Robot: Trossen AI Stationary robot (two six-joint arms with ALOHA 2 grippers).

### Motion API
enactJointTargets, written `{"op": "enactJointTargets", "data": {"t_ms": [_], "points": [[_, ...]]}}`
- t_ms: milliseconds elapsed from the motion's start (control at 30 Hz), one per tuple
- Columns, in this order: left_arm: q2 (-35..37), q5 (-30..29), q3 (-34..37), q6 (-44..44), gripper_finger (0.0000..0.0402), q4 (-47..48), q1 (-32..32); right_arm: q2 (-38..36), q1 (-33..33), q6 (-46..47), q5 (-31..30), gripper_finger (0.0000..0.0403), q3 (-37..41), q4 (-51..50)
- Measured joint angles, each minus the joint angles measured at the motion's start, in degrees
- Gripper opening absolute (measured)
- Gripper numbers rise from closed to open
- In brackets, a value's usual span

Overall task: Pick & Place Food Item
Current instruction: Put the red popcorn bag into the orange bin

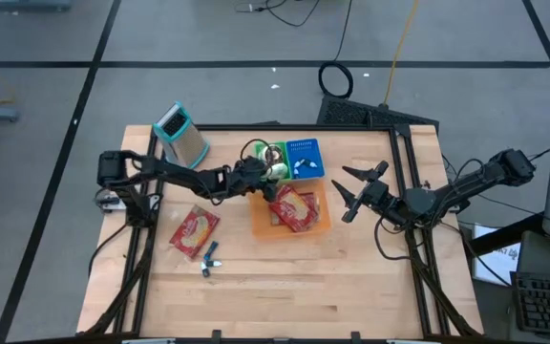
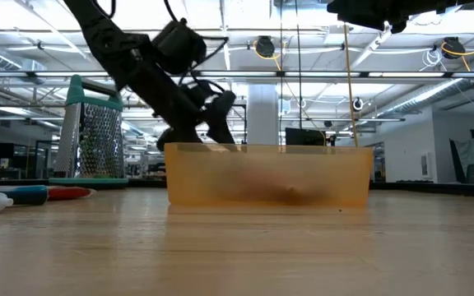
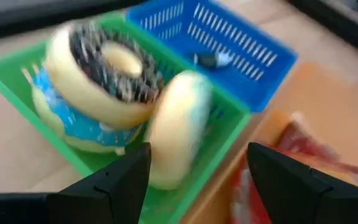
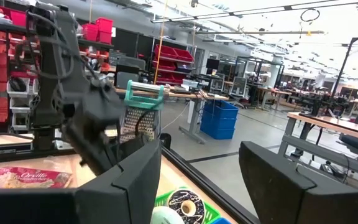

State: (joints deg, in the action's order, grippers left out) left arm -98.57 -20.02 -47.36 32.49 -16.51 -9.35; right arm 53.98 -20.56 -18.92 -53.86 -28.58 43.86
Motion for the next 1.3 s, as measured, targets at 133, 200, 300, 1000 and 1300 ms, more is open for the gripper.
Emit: {"op": "enactJointTargets", "data": {"t_ms": [133,200,300,1000,1300], "points": [[6.17,-0.8,-0.08,-3.31,0.0267,4.01,0.52,0.0,0.0,-0.09,-0.03,0.0208,0.02,-0.51],[9.58,-0.81,-0.08,-4.35,0.0267,7.41,0.74,0.0,0.11,-0.26,-0.01,0.0208,0.02,-0.47],[15.41,-0.89,-0.08,-3.86,0.0267,16.02,1.35,0.0,0.59,-0.24,-0.03,0.0208,0.02,-0.64],[28.92,9.55,0.01,49.27,0.0267,70.71,35.16,0.02,1.11,0.17,0.07,0.0208,0.02,-0.93],[23.42,11.69,0.72,65.17,0.0267,74.84,47.25,0.02,1.11,0.2,0.12,0.0208,0.02,-0.93]]}}
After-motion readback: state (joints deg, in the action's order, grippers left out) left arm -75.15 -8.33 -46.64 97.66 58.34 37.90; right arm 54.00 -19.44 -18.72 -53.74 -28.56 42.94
